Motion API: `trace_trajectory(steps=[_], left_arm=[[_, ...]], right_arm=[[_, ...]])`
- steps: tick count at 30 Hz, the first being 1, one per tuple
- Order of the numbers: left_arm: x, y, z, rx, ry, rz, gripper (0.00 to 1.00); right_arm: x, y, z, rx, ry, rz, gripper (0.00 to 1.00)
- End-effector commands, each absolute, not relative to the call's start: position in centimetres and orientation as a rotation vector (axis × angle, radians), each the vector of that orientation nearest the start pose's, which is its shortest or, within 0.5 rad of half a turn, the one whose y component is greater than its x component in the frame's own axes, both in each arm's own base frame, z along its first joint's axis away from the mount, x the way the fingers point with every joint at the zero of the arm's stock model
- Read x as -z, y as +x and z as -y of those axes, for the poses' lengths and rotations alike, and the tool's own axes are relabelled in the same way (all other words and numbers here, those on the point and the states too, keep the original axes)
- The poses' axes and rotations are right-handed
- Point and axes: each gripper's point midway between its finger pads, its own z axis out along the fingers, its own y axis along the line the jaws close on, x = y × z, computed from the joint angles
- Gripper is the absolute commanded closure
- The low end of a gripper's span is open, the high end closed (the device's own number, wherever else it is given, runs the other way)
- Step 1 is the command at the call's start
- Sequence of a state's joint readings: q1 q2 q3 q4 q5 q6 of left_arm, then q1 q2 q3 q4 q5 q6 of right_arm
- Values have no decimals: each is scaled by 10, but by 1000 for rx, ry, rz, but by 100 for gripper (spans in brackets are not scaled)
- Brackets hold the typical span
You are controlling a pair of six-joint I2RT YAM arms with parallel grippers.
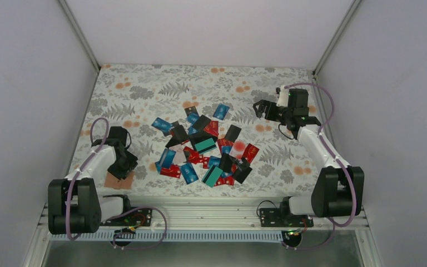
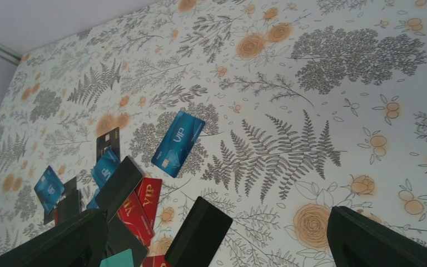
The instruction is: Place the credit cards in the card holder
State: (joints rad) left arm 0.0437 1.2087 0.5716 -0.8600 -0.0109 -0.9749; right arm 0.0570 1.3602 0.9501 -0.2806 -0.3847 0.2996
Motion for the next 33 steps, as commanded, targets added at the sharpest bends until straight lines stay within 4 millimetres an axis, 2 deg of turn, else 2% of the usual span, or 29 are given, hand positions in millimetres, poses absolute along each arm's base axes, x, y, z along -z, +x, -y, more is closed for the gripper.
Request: trace_trajectory(steps=[1,5,12,18,24,33], left_arm=[[7,182,-9,66,-1470,-2700,69],[18,180,-7,70,-1452,-2735,71],[15,191,-8,93,-1418,-2707,91],[-5,213,-7,138,-1303,-2684,97],[-29,234,-3,154,-1148,-2641,98],[-67,260,4,22,-921,-2605,98]], right_arm=[[-182,385,-82,-563,56,-2261,0],[-180,381,-78,-533,64,-2262,0],[-183,381,-84,-583,47,-2251,0],[-190,385,-91,-628,26,-2236,0],[-191,382,-94,-649,17,-2233,0],[-193,382,-113,-748,-44,-2219,0]])
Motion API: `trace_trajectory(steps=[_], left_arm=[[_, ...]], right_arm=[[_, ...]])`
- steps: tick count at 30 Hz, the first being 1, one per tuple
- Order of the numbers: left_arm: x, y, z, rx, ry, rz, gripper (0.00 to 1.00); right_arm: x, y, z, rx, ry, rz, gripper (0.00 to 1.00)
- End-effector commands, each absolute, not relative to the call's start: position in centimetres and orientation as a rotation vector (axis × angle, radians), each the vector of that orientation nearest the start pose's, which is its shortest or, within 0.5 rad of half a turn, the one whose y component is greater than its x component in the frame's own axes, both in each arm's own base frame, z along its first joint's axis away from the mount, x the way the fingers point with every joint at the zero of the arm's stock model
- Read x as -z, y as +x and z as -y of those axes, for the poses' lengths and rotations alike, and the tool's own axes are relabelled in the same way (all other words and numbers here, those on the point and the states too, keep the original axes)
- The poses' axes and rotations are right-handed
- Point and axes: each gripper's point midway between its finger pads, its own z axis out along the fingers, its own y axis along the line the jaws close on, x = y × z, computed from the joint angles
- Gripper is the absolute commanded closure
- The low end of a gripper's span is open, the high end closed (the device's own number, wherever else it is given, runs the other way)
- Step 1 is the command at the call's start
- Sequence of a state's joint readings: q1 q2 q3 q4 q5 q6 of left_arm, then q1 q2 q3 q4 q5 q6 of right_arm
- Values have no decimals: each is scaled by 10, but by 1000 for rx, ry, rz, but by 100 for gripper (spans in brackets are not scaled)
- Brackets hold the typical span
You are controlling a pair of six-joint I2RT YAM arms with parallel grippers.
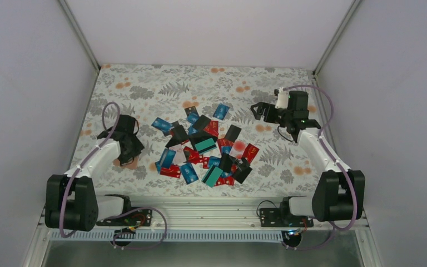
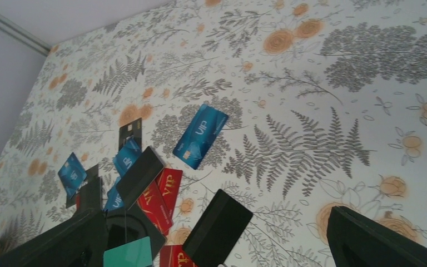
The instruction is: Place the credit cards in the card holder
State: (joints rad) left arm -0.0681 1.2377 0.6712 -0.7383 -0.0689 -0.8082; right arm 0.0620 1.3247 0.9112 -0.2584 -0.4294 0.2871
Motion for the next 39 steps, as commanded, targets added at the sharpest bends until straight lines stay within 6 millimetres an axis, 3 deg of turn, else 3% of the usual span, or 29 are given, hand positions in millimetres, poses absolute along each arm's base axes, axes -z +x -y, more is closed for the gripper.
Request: trace_trajectory(steps=[1,7,15,16,17,18,20,22,25,28,30,37,39], left_arm=[[-70,263,7,18,-890,-2600,98],[-84,273,19,-34,-737,-2597,98],[-65,287,48,-72,-478,-2716,95],[-64,287,49,-85,-469,-2723,88],[-64,287,50,-88,-466,-2724,71],[-65,287,51,-83,-468,-2716,46],[-69,285,49,-73,-492,-2696,14],[-73,281,44,-91,-539,-2675,2],[-70,270,35,-122,-632,-2658,2],[-61,258,29,-120,-768,-2641,9],[-55,255,26,-92,-839,-2619,16],[-43,250,5,-22,-1026,-2529,26],[-44,251,-2,-3,-1053,-2499,30]], right_arm=[[-194,382,-116,-759,-54,-2218,0],[-196,378,-131,-801,-111,-2215,0],[-192,374,-148,-824,-169,-2234,0],[-193,374,-151,-828,-180,-2235,0],[-193,374,-154,-829,-191,-2237,0],[-194,373,-157,-833,-205,-2237,0],[-194,370,-166,-844,-234,-2244,0],[-194,366,-178,-858,-277,-2247,0],[-195,362,-195,-875,-335,-2251,0],[-196,356,-223,-916,-410,-2257,2],[-194,351,-244,-949,-464,-2266,3],[-189,329,-327,-1069,-683,-2282,9],[-180,326,-350,-1113,-730,-2303,13]])
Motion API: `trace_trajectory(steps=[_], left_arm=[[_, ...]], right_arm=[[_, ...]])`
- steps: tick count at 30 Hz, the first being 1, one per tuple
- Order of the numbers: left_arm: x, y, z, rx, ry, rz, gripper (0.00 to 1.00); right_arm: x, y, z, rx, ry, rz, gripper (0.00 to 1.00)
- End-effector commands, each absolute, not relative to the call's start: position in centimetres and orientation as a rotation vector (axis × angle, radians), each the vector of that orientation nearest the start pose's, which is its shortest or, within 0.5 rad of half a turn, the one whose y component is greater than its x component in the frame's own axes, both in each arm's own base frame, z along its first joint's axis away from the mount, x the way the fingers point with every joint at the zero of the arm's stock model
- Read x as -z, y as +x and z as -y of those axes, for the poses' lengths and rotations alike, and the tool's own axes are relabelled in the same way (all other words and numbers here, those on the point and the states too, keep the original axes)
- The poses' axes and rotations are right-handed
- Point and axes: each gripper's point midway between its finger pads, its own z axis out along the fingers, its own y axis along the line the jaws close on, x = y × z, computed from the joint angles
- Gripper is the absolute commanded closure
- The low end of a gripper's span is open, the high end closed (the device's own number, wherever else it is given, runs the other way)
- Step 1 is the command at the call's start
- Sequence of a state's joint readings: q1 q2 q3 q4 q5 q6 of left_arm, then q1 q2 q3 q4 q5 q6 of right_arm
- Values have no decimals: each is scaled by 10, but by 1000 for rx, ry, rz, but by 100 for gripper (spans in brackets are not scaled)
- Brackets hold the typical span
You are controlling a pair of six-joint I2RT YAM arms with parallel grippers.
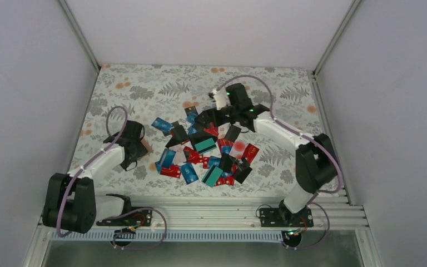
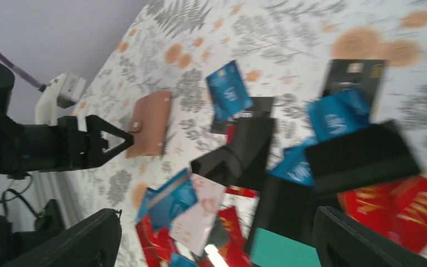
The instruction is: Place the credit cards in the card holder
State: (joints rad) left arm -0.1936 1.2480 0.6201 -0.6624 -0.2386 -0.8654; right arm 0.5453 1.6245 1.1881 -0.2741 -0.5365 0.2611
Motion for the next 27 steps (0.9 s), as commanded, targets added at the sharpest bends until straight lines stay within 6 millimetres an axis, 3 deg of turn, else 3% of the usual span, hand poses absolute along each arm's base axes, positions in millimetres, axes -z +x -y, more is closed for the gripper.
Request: trace_trajectory(steps=[1,4,14,22,27], left_arm=[[-43,252,-4,7,-1053,-2492,31],[-42,257,-5,48,-1019,-2484,35],[-34,267,-9,107,-977,-2482,51],[-18,266,-9,126,-973,-2517,61],[-13,265,-10,112,-960,-2536,73]], right_arm=[[-178,321,-363,-1131,-762,-2306,15],[-173,315,-395,-1159,-835,-2310,18],[-120,297,-481,-1277,-973,-2408,30],[-88,292,-516,-1314,-989,-2472,36],[-69,290,-535,-1317,-1003,-2503,41]])
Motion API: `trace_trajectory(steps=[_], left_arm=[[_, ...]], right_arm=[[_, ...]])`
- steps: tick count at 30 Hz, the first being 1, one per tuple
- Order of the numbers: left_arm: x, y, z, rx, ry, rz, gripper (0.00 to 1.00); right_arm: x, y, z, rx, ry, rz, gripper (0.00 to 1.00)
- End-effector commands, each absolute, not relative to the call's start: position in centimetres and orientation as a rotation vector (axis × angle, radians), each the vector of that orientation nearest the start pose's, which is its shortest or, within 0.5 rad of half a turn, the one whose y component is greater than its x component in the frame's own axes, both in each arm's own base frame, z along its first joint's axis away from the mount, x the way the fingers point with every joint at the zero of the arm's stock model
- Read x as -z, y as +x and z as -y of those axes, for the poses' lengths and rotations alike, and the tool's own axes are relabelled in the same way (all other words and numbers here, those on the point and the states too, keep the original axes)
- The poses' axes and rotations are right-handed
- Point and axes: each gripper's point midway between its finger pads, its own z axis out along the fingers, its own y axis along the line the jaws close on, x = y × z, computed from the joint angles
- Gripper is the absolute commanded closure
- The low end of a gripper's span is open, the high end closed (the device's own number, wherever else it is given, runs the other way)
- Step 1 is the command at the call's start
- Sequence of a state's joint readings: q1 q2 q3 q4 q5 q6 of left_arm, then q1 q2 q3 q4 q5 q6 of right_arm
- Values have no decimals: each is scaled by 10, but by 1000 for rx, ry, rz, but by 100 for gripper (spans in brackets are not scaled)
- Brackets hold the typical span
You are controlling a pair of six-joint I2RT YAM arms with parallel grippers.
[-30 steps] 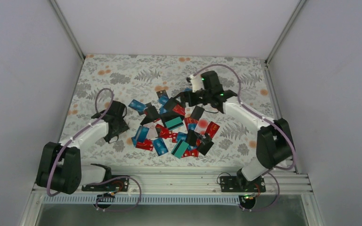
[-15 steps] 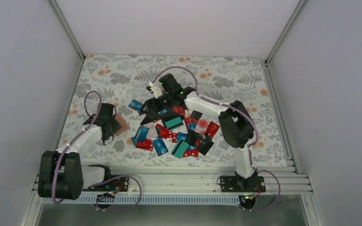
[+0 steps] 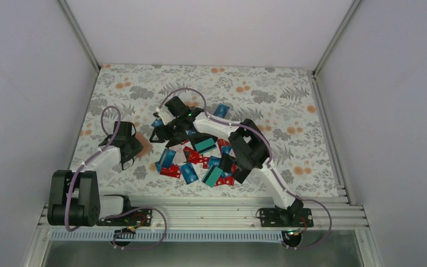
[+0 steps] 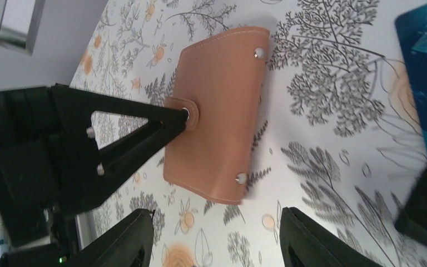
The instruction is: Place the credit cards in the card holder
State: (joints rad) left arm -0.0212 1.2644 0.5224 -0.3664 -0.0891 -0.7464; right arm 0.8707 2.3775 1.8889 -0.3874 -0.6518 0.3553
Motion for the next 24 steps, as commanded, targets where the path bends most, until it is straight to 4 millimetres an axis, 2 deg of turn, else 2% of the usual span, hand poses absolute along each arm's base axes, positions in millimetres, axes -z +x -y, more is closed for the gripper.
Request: trace_trajectory(steps=[1,2,11,13,16,21,24], left_arm=[[-12,265,-11,107,-958,-2537,75],[-12,264,-11,107,-954,-2540,76],[-7,256,-10,100,-941,-2556,83],[-6,255,-10,102,-940,-2561,84],[-6,255,-10,100,-933,-2563,84],[-9,258,-10,107,-919,-2553,84],[-10,259,-8,119,-902,-2548,84]], right_arm=[[-64,290,-537,-1317,-1002,-2513,42],[-55,290,-539,-1317,-994,-2533,43],[-23,288,-550,-1339,-988,-2582,49],[-18,289,-553,-1349,-983,-2588,53],[-15,287,-557,-1380,-986,-2592,61],[-17,280,-560,-1407,-1004,-2590,66],[-22,276,-563,-1440,-1014,-2576,76]])
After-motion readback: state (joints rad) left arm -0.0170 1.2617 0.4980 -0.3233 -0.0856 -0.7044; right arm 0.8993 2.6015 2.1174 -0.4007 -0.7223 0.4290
